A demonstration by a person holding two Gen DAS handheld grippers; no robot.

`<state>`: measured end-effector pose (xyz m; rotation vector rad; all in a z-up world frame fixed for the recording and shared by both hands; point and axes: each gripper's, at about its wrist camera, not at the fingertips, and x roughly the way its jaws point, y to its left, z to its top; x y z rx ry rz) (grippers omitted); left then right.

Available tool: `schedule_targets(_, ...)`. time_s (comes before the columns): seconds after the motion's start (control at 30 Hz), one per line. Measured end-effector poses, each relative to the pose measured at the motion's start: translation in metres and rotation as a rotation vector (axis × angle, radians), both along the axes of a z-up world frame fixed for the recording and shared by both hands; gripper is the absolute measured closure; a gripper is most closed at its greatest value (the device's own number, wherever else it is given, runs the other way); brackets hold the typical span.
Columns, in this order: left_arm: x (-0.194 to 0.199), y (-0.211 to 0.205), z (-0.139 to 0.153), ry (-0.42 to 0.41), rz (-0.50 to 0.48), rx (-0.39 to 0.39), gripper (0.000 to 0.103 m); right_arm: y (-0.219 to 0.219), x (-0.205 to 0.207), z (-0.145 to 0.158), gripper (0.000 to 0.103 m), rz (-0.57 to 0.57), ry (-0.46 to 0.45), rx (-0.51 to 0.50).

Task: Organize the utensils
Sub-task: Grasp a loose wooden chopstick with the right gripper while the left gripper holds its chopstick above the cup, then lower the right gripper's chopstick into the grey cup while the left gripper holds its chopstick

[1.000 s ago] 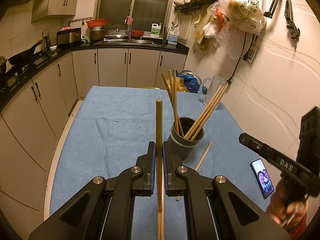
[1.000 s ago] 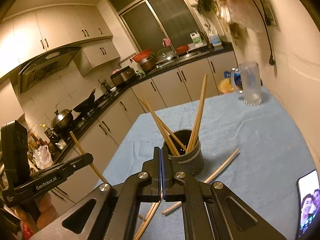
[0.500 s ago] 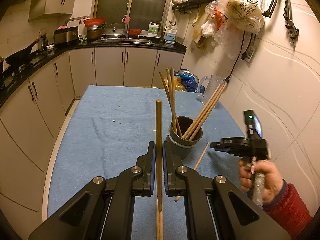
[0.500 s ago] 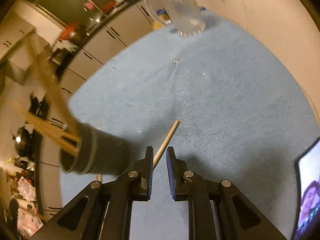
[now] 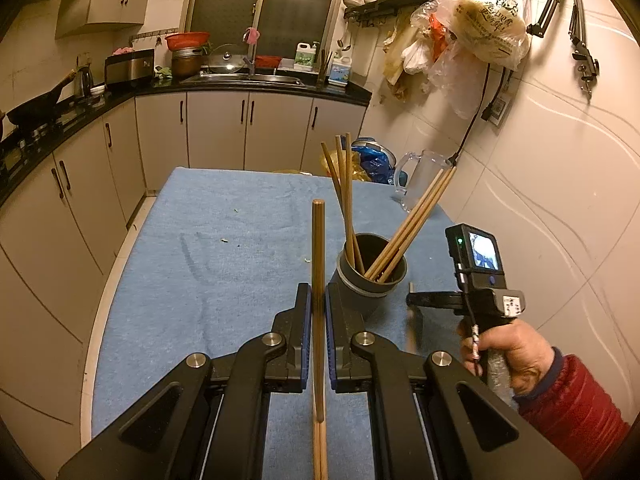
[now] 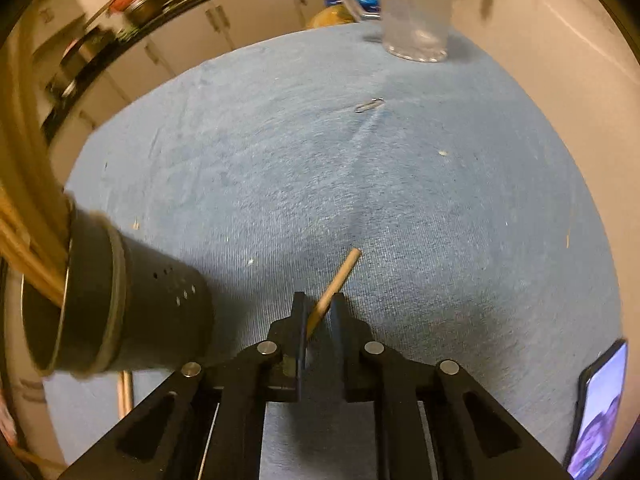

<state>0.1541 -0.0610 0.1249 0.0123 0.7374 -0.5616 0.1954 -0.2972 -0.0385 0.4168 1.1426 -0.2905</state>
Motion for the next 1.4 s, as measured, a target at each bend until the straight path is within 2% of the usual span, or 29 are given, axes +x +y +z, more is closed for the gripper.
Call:
schedule_targets(0.13,-0.002,0.0,0.001,-0.005,-0.004,0.002,0.097,-0.001,-0.01,0.001,0.098,0.096,0.017,-0.035)
schedule_targets(0.27,-0.003,-0.004,0.002,-0.005,-0.008,0.001,0.097,-0.007,-0.023,-0.001,0.097,0.139,0.023,-0.034)
schedule_targets(0.33,-0.004,-0.006,0.003,-0.006,-0.01,0.004,0.097,-0.011,-0.025,-0.003,0.096,0.131,0.024,-0.011)
schedule_targets(0.47,-0.007,-0.008,0.005,-0.011,-0.014,0.01,0.097,-0.009,-0.033,0.0,0.097,0.124,0.007,-0.027)
schedule_targets(0.57,-0.006,-0.009,0.007,-0.013,-0.011,0.017,0.097,-0.017,-0.041,0.003,0.098,0.089,-0.03,0.033)
schedule_targets(0.73,-0.008,-0.01,0.011,-0.022,-0.008,0.013,0.097,-0.014,-0.075,0.039,0.098,0.088,-0.196,0.089)
schedule_targets(0.9,-0.012,-0.011,0.016,-0.037,-0.009,0.002,0.097,0.001,-0.118,0.09,0.098,0.105,-0.395,0.056)
schedule_targets(1.1,-0.017,-0.013,0.019,-0.054,-0.01,0.007,0.097,0.021,-0.153,0.125,0.098,0.091,-0.585,-0.037)
schedule_targets(1.4,-0.02,-0.016,0.02,-0.069,-0.008,0.024,0.097,0.035,-0.164,0.142,0.098,0.088,-0.669,-0.036)
